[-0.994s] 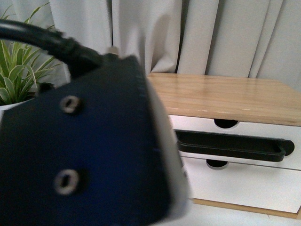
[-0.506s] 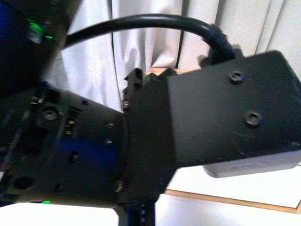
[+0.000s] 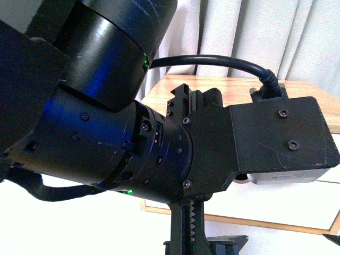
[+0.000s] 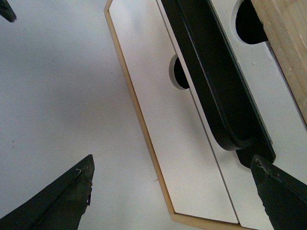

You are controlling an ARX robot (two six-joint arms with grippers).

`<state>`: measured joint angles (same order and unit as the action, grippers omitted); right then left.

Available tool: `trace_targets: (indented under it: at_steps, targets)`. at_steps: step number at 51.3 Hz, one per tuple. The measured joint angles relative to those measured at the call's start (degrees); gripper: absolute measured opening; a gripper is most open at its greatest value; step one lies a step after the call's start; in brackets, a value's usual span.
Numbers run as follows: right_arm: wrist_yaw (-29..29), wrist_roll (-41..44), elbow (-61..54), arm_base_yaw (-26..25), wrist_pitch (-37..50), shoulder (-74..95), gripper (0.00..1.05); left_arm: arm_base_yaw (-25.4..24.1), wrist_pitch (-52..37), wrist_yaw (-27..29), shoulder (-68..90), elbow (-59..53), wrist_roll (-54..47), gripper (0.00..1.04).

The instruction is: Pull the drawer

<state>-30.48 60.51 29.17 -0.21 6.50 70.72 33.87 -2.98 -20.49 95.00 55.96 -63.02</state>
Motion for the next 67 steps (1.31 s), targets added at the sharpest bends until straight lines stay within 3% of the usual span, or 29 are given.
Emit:
trace_targets:
  at_steps: [67]
  targets:
    - [1.09, -3.65, 5.09, 2.84, 8.04, 11.3, 0.96, -1.03, 6.99, 7.45, 9.84, 10.34, -5.57, 0.98]
